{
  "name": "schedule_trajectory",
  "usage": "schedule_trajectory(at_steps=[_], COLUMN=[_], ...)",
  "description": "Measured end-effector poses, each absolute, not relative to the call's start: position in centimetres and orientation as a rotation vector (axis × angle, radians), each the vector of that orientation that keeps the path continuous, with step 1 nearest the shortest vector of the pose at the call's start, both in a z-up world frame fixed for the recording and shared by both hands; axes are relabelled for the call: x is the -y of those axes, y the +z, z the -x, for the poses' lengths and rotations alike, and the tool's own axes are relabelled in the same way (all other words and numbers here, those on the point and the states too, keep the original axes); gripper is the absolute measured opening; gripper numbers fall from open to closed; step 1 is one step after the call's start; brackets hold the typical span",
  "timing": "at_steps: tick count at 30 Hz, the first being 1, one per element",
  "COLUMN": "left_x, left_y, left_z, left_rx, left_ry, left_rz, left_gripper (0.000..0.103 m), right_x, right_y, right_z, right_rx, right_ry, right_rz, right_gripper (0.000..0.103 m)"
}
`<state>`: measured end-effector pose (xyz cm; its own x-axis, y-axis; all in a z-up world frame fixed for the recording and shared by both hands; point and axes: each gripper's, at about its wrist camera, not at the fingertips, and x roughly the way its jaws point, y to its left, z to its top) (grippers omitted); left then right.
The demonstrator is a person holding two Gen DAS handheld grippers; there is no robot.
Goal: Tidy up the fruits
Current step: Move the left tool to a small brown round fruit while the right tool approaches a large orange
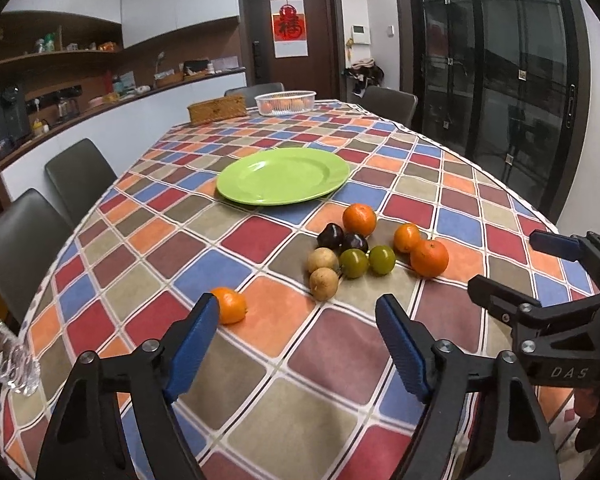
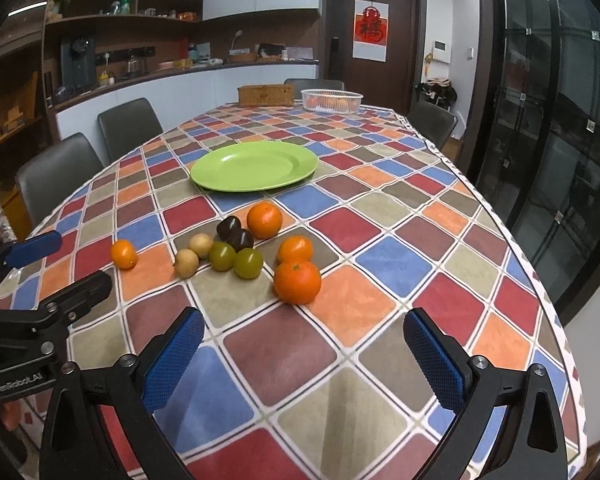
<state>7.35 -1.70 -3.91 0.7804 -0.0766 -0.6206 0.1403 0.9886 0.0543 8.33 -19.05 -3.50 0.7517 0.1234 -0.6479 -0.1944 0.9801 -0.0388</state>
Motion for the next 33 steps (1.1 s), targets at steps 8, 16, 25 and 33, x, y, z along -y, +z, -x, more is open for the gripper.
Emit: schedule_trajectory(at_steps=[8, 16, 25, 33], left_x=[2.3, 2.6, 2.8, 2.8], left_y=[-5.0, -6.4, -8.2, -9.2], left_z=[-10.5, -13.2, -15.4, -16.4], left_rx=[-0.736, -0.803, -0.885, -0.923], left_ry=[-0.163, -0.191, -0.21, -0.223], left_rz=[-0.075, -0.063, -0.049, -0.042], left_gripper=[0.068, 0.06, 0.048, 0.037], right_x=[19.0, 19.0, 19.0, 18.8], right_y=[-4.3, -5.4, -6.8, -7.7], right_z=[-11.2, -13.8, -15.8, -16.9], right_rx=[-0.762, -0.835, -0.906, -0.944], right_ry=[0.209, 0.253, 0.284, 0.302], right_rz=[0.094, 0.057, 0.047, 0.045], right_gripper=[0.09, 0.076, 0.061, 0.05])
